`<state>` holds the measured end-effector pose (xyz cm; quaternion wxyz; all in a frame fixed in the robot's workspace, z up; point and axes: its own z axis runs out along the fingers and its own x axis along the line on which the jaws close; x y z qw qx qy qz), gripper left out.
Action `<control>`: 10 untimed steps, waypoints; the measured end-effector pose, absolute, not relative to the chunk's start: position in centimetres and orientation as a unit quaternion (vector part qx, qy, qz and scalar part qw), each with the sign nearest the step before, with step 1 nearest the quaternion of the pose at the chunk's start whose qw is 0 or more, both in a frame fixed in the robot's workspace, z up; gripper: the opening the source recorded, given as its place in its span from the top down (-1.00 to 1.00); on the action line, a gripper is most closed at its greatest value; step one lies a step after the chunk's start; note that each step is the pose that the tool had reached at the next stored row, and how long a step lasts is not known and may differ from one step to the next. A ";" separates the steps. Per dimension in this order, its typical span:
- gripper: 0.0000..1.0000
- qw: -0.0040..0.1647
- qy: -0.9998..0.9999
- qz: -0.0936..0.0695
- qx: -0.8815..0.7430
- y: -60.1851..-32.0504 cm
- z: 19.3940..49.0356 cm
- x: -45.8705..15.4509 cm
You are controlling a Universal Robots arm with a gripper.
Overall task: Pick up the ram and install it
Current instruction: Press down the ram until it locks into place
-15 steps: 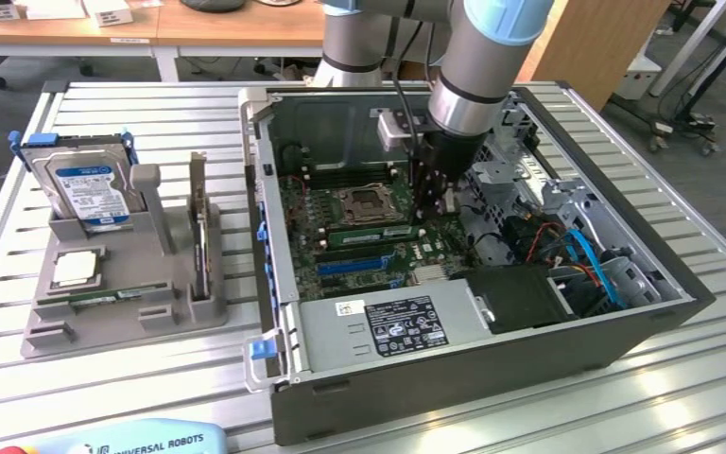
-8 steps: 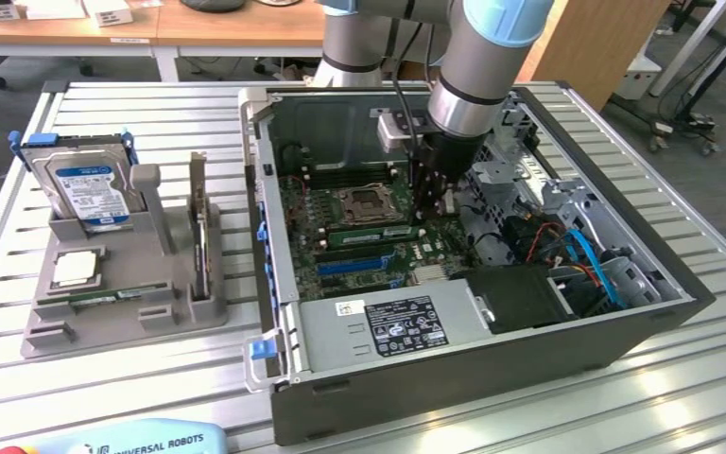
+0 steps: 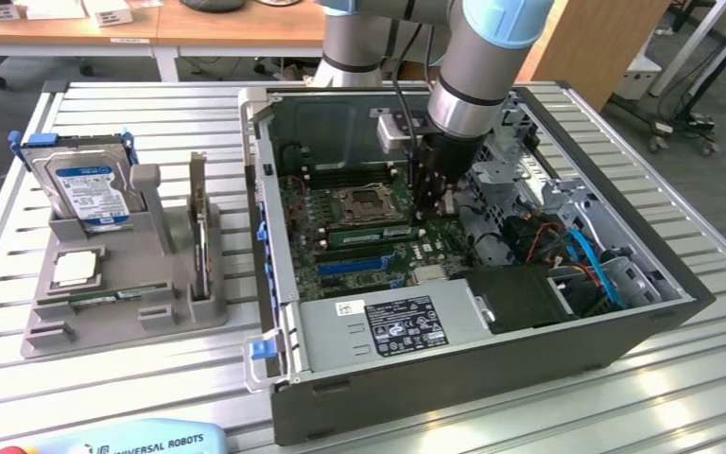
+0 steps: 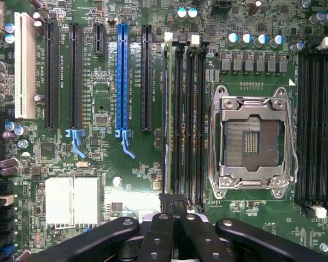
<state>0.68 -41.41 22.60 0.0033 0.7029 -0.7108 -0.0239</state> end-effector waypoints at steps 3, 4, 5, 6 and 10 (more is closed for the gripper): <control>0.80 0.004 -0.711 -0.024 0.703 -41.4 22.6 0.7; 0.80 0.004 -0.711 -0.024 0.703 -41.4 22.6 0.7; 0.80 0.004 -0.711 -0.024 0.703 -41.4 22.6 0.7; 0.80 0.003 -0.711 -0.024 0.703 -41.4 22.6 0.7; 0.80 0.004 -0.711 -0.024 0.703 -41.4 22.5 0.7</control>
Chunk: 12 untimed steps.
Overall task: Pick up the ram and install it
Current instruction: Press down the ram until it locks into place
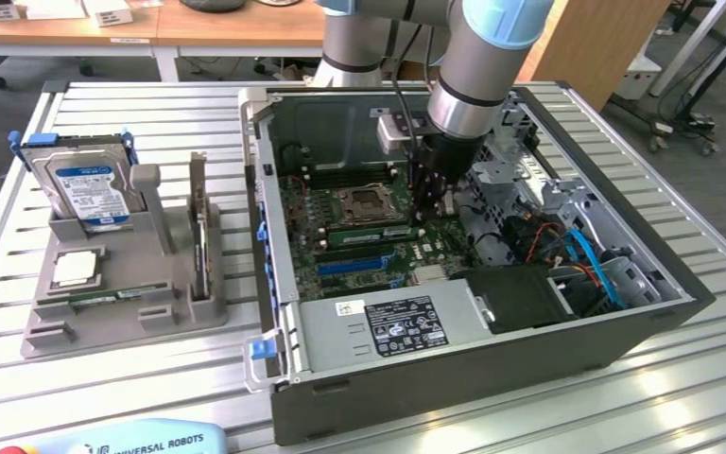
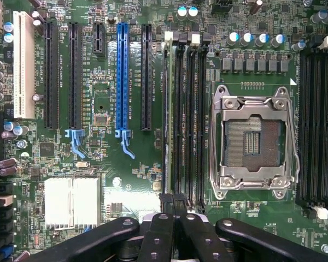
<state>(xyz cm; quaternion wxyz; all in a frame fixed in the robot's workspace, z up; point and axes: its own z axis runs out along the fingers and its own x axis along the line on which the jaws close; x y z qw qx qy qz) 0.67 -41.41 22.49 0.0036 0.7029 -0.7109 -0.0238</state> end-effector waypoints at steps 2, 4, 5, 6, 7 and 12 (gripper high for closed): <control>0.80 0.004 -0.711 -0.024 0.703 -41.4 22.5 0.7; 0.80 0.003 -0.711 -0.024 0.703 -41.4 22.5 0.7; 0.80 0.003 -0.711 -0.024 0.703 -41.4 22.4 0.7; 0.80 0.003 -0.711 -0.024 0.703 -41.4 22.4 0.7; 0.80 0.003 -0.711 -0.024 0.703 -41.4 22.4 0.7; 0.80 0.003 -0.711 -0.024 0.703 -41.4 22.4 0.7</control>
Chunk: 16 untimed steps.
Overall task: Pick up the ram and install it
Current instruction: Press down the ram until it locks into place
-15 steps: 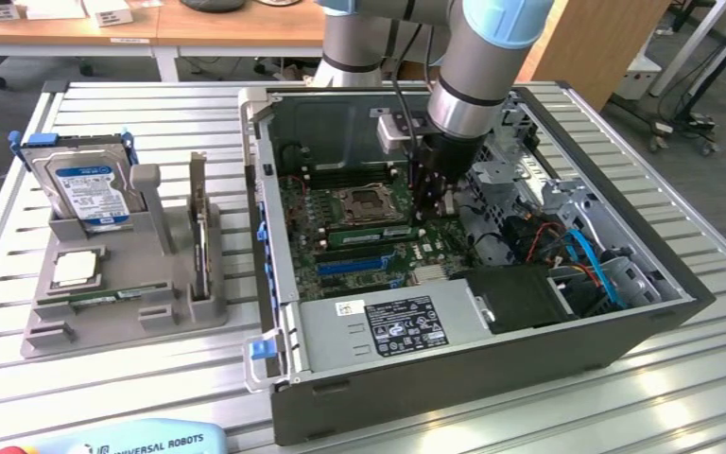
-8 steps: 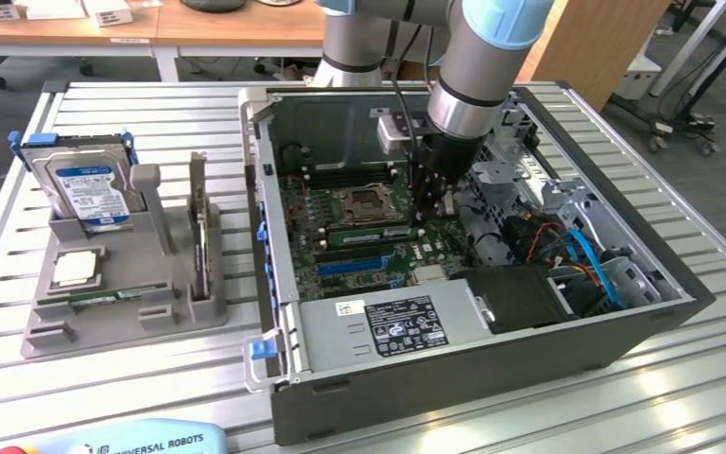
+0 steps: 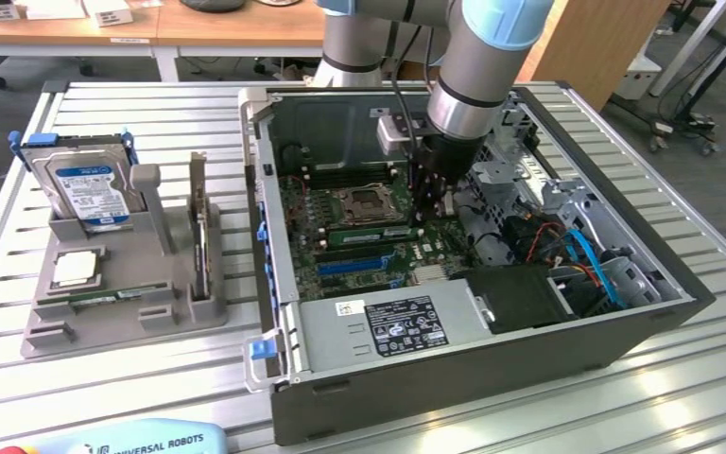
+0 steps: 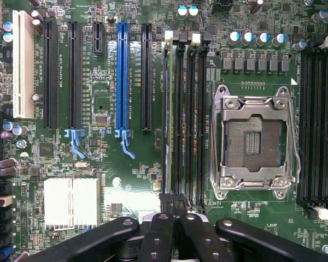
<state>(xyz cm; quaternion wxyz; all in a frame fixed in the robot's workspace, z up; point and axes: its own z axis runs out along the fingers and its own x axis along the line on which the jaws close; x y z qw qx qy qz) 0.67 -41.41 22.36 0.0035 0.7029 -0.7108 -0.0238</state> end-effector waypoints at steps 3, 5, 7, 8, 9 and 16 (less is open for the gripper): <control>0.80 0.003 -0.711 -0.024 0.703 -41.4 22.3 0.7; 0.80 0.003 -0.711 -0.024 0.703 -41.4 22.3 0.7; 0.80 0.004 -0.711 -0.024 0.703 -41.4 22.3 0.7; 0.80 0.003 -0.711 -0.024 0.703 -41.4 22.3 0.7; 0.80 0.003 -0.711 -0.024 0.703 -41.4 22.3 0.7; 0.80 0.003 -0.711 -0.024 0.703 -41.4 23.0 0.7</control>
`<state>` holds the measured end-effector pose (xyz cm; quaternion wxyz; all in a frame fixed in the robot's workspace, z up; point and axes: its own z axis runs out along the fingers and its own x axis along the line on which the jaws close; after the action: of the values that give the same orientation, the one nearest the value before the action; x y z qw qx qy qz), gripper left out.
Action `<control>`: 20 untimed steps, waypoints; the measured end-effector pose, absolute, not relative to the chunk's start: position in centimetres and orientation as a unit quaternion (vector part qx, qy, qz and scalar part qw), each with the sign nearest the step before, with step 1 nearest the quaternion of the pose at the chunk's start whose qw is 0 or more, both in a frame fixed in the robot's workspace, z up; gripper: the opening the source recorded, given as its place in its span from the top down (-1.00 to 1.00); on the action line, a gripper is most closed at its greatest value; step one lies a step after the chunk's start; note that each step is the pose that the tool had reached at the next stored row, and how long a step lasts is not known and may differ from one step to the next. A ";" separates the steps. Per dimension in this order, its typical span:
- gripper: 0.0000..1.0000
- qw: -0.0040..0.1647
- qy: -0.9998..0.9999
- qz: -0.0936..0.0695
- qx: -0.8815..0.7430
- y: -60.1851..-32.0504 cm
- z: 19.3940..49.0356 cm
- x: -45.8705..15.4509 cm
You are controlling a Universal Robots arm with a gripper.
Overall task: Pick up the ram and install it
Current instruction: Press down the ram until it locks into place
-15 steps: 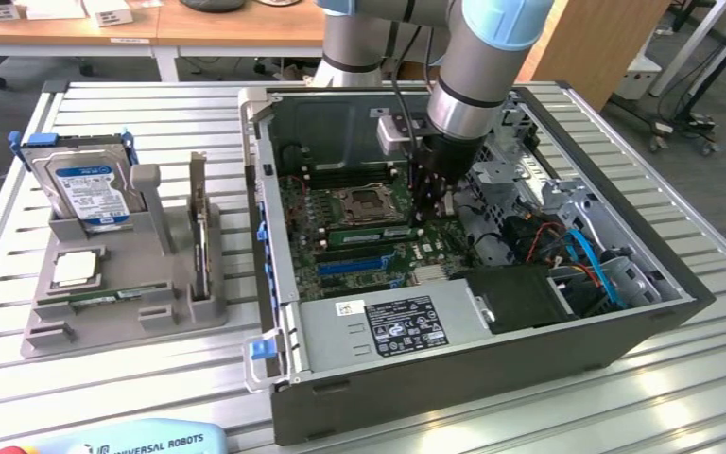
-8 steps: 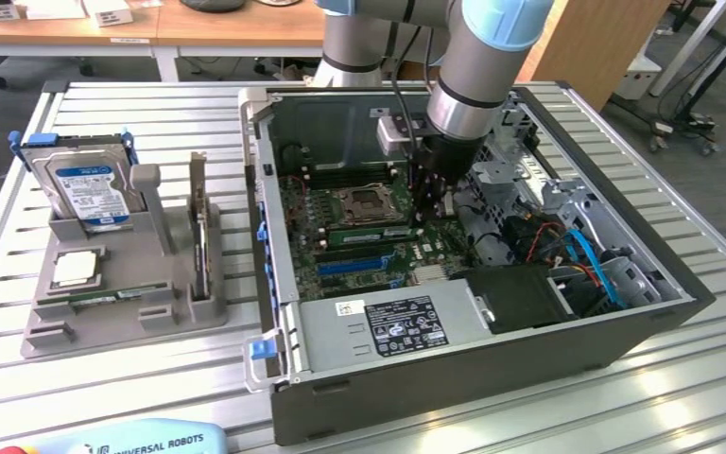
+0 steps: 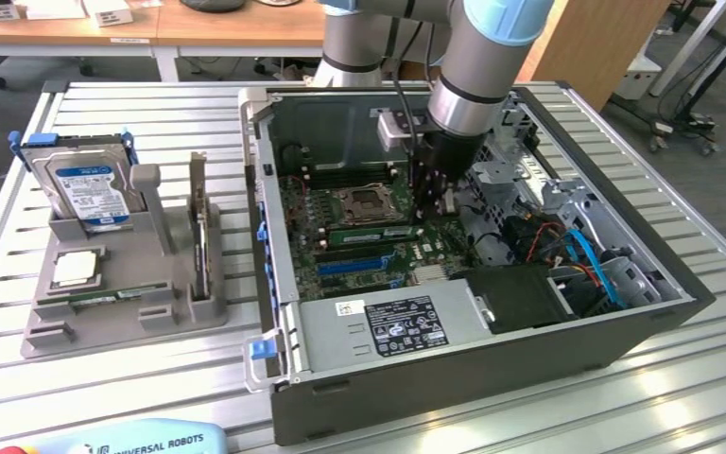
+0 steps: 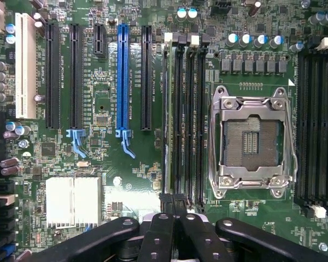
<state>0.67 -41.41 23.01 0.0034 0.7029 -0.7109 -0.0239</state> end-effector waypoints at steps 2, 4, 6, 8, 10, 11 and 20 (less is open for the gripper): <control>0.80 0.003 -0.711 -0.024 0.703 -41.4 23.3 0.7; 0.80 0.003 -0.711 -0.024 0.703 -41.4 23.7 0.7; 0.80 0.003 -0.711 -0.024 0.703 -41.4 23.9 0.7; 0.80 0.003 -0.711 -0.024 0.703 -41.4 24.2 0.7; 0.80 0.003 -0.711 -0.024 0.703 -41.4 24.4 0.7; 0.80 0.003 -0.711 -0.024 0.703 -41.4 24.5 0.7; 0.80 0.003 -0.711 -0.024 0.703 -41.4 24.7 0.4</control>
<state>0.45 -41.41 24.68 0.0035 0.7029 -0.7108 -0.0238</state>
